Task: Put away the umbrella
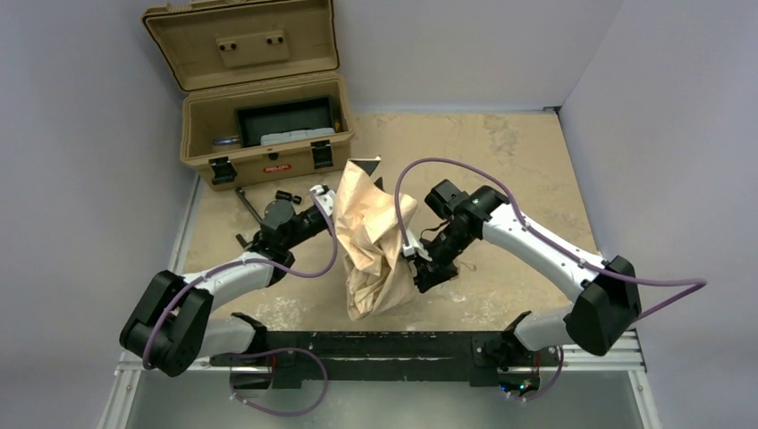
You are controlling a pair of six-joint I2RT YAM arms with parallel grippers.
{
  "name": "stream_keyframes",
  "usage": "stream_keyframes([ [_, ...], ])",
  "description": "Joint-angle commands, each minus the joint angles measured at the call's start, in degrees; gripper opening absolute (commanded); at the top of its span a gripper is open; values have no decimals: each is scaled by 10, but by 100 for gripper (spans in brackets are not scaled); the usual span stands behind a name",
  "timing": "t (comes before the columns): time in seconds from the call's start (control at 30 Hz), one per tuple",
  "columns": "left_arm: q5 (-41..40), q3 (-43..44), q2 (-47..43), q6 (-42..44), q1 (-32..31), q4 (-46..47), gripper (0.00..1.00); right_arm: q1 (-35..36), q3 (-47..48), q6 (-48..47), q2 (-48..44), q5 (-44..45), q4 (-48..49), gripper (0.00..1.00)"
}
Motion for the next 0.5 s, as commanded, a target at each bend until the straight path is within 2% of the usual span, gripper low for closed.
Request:
stream_keyframes([
  [0.0, -18, 0, 35, -22, 1, 82, 0, -43, 19, 4, 36, -33, -4, 0],
  [0.3, -27, 31, 151, -82, -2, 162, 0, -63, 4, -41, 88, -54, -4, 0],
  [0.47, -33, 35, 182, -92, -6, 183, 0, -63, -8, -52, 98, -39, -4, 0],
])
